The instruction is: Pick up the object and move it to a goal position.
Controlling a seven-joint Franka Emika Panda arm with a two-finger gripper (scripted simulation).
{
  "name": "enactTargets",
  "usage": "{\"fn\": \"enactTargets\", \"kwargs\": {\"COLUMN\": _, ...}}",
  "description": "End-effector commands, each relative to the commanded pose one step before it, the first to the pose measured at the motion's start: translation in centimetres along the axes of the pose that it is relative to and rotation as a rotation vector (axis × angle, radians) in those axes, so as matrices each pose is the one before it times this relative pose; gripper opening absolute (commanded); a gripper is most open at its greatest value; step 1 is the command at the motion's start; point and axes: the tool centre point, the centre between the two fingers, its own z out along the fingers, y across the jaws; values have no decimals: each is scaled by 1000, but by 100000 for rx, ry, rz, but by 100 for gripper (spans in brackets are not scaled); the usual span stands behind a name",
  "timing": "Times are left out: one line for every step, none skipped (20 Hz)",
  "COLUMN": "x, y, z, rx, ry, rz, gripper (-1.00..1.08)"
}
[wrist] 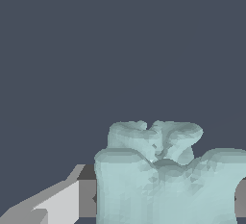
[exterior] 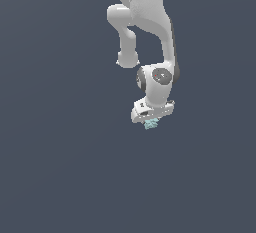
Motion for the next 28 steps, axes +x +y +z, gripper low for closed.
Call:
{"fn": "enactTargets", "kwargs": {"x": 14, "y": -7, "z": 95, "rx": 20, "ry": -20, "rz": -13, "gripper": -100}}
{"fn": "enactTargets", "kwargs": {"x": 23, "y": 9, "z": -95, "rx": -38, "ry": 113, "rz": 14, "gripper": -100}}
{"fn": "enactTargets", "kwargs": {"x": -2, "y": 36, "z": -21, "rx": 0, "ry": 0, "rz": 0, "gripper": -100}}
{"fn": "enactTargets", "kwargs": {"x": -5, "y": 107, "z": -64, "rx": 0, "ry": 0, "rz": 0, "gripper": -100}}
{"fn": "enactTargets", "kwargs": {"x": -8, "y": 178, "z": -107, "rx": 0, "ry": 0, "rz": 0, "gripper": -100}}
{"fn": "enactTargets", "kwargs": {"x": -12, "y": 248, "z": -149, "rx": 0, "ry": 0, "rz": 0, "gripper": -100}}
{"fn": "enactTargets", "kwargs": {"x": -16, "y": 318, "z": -192, "rx": 0, "ry": 0, "rz": 0, "gripper": -100}}
{"fn": "enactTargets", "kwargs": {"x": -20, "y": 388, "z": -234, "rx": 0, "ry": 0, "rz": 0, "gripper": -100}}
{"fn": "enactTargets", "kwargs": {"x": -24, "y": 458, "z": -277, "rx": 0, "ry": 0, "rz": 0, "gripper": -100}}
{"fn": "enactTargets", "kwargs": {"x": -28, "y": 526, "z": -319, "rx": 0, "ry": 0, "rz": 0, "gripper": -100}}
{"fn": "enactTargets", "kwargs": {"x": -31, "y": 595, "z": -361, "rx": 0, "ry": 0, "rz": 0, "gripper": -100}}
{"fn": "enactTargets", "kwargs": {"x": -33, "y": 664, "z": -403, "rx": 0, "ry": 0, "rz": 0, "gripper": -100}}
{"fn": "enactTargets", "kwargs": {"x": -28, "y": 726, "z": -418, "rx": 53, "ry": -41, "rz": -19, "gripper": -100}}
{"fn": "enactTargets", "kwargs": {"x": -30, "y": 804, "z": -488, "rx": 0, "ry": 0, "rz": 0, "gripper": -100}}
{"fn": "enactTargets", "kwargs": {"x": -26, "y": 868, "z": -527, "rx": 0, "ry": 0, "rz": 0, "gripper": -100}}
{"fn": "enactTargets", "kwargs": {"x": -19, "y": 834, "z": -506, "rx": 0, "ry": 0, "rz": 0, "gripper": -100}}
{"fn": "enactTargets", "kwargs": {"x": -13, "y": 769, "z": -467, "rx": 0, "ry": 0, "rz": 0, "gripper": -100}}
{"fn": "enactTargets", "kwargs": {"x": -10, "y": 703, "z": -427, "rx": 0, "ry": 0, "rz": 0, "gripper": -100}}
{"fn": "enactTargets", "kwargs": {"x": -7, "y": 636, "z": -387, "rx": 0, "ry": 0, "rz": 0, "gripper": -100}}
{"fn": "enactTargets", "kwargs": {"x": -3, "y": 568, "z": -346, "rx": 0, "ry": 0, "rz": 0, "gripper": -100}}
{"fn": "enactTargets", "kwargs": {"x": 1, "y": 501, "z": -304, "rx": 0, "ry": 0, "rz": 0, "gripper": -100}}
{"fn": "enactTargets", "kwargs": {"x": 7, "y": 433, "z": -262, "rx": 0, "ry": 0, "rz": 0, "gripper": -100}}
{"fn": "enactTargets", "kwargs": {"x": 18, "y": 366, "z": -187, "rx": 54, "ry": -43, "rz": -8, "gripper": -100}}
{"fn": "enactTargets", "kwargs": {"x": 19, "y": 296, "z": -176, "rx": 0, "ry": 0, "rz": 0, "gripper": -100}}
{"fn": "enactTargets", "kwargs": {"x": 26, "y": 228, "z": -133, "rx": 0, "ry": 0, "rz": 0, "gripper": -100}}
{"fn": "enactTargets", "kwargs": {"x": 31, "y": 158, "z": -90, "rx": 0, "ry": 0, "rz": 0, "gripper": -100}}
{"fn": "enactTargets", "kwargs": {"x": 26, "y": 91, "z": -47, "rx": -64, "ry": -16, "rz": 19, "gripper": -100}}
{"fn": "enactTargets", "kwargs": {"x": 11, "y": 25, "z": -13, "rx": 0, "ry": 0, "rz": 0, "gripper": -100}}
